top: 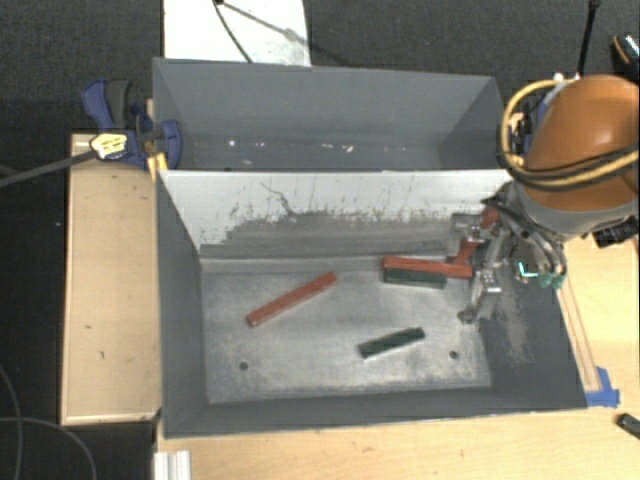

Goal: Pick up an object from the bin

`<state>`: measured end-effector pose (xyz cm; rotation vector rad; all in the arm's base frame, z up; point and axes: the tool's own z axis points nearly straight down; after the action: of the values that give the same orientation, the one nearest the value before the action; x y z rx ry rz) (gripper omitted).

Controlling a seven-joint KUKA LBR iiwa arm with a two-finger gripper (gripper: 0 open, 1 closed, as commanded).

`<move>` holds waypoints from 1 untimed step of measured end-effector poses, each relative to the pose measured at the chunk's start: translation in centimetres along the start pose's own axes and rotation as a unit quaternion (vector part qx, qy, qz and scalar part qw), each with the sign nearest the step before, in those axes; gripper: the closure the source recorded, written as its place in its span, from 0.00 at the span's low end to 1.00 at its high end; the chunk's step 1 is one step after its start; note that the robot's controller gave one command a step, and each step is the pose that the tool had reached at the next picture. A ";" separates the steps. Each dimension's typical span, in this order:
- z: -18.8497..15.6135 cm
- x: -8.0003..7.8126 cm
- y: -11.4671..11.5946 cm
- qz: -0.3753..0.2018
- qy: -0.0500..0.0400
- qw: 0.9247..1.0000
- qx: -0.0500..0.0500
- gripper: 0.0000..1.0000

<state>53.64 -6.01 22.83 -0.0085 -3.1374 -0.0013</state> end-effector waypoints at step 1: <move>13.3 0.3 0.0 -0.090 0.000 0.996 0.000 0.00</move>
Offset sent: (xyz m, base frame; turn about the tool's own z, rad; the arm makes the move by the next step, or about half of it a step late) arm -0.0023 -0.0002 -0.1294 -0.1818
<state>53.29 -5.98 9.52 0.2749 -3.1247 -0.0024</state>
